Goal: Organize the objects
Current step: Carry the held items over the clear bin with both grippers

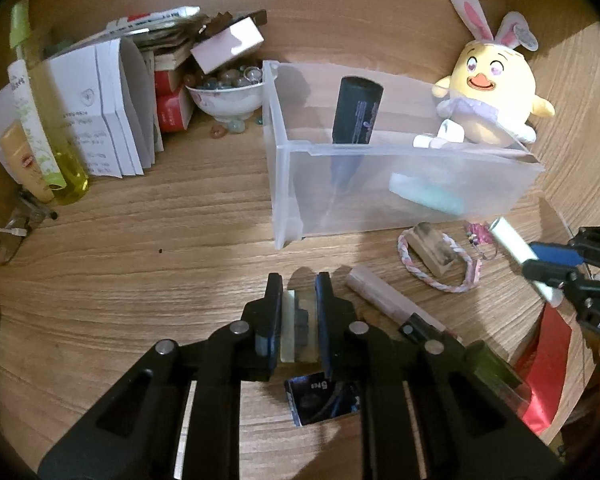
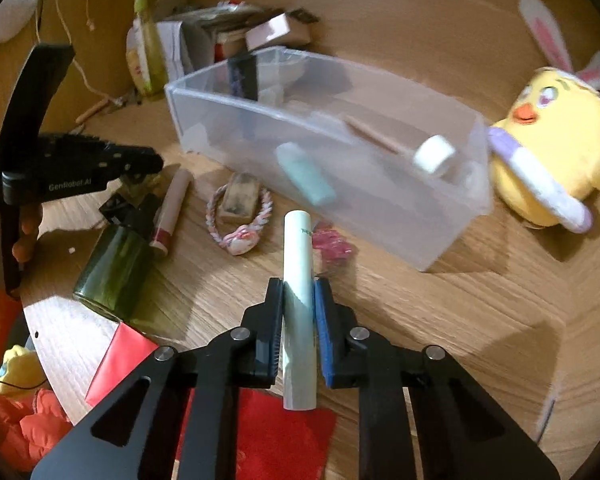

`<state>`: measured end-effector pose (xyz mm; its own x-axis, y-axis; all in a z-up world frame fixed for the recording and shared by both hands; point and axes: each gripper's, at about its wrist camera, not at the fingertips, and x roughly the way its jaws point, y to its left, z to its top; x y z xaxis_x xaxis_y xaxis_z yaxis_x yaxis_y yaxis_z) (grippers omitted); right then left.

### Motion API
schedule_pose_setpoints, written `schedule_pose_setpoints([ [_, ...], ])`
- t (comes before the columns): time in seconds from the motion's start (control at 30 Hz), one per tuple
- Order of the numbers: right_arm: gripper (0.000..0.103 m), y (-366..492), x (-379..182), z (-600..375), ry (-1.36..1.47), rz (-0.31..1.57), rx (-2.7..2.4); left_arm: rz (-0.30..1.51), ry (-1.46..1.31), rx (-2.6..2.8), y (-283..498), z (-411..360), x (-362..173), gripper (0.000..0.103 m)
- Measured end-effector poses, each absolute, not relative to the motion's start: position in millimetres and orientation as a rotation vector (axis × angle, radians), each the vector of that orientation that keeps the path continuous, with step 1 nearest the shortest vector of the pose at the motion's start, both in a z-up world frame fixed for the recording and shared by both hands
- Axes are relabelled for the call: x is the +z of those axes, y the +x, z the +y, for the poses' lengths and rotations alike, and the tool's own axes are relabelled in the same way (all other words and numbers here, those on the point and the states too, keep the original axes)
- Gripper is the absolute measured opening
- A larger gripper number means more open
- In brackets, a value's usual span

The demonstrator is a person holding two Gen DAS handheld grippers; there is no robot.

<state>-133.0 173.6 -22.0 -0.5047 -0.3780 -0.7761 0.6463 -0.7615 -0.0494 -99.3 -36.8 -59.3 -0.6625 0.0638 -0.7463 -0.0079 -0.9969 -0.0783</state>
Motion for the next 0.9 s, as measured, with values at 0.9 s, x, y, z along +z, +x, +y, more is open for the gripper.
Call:
schedule_pose_setpoints([
  [0.9,0.014,-140.6,56.2,170.7,0.758,0.219,-2.361,-0.156,-0.942,2.936,-95.1,-25.4,30.3,0.016],
])
